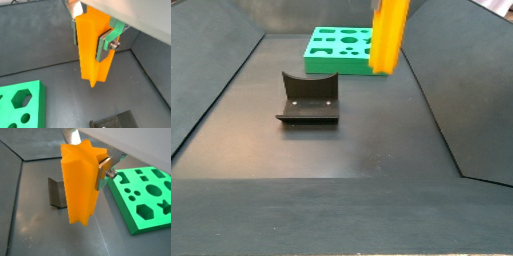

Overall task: Pick up the star object. Move up. Move to above the board. Insert the star object.
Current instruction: Move to above the board.

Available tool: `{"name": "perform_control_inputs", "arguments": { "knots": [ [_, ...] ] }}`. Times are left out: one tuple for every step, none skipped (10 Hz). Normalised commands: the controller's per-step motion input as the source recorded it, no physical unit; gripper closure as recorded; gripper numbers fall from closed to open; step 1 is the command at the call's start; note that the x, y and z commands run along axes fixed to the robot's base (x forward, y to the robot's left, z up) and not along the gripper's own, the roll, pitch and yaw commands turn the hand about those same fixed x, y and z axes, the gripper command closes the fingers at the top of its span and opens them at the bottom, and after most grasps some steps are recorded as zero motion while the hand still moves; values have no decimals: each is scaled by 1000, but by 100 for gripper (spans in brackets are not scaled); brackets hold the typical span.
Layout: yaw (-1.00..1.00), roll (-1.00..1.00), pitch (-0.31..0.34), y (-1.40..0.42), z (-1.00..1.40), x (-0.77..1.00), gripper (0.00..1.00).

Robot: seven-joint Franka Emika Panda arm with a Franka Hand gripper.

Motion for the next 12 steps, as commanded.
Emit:
{"name": "perform_control_inputs", "arguments": {
  "knots": [
    [-18,-149,47,52,314,-10,100],
    [-1000,108,160,-1000,355,127,100],
    [-1000,114,157,-1000,326,131,100],
    [-1000,148,165,-1000,336,129,100],
    [-1000,136,171,-1000,339,133,100],
    [-1000,148,196,-1000,344,142,100],
    [-1000,147,216,-1000,347,146,100],
    [-714,103,205,-1000,348,164,100],
    [-553,69,193,-1000,347,178,100],
    [-293,48,184,-1000,348,214,100],
    [-122,40,176,-999,341,257,100],
    [-50,58,171,-719,244,220,100]
  ]
}}
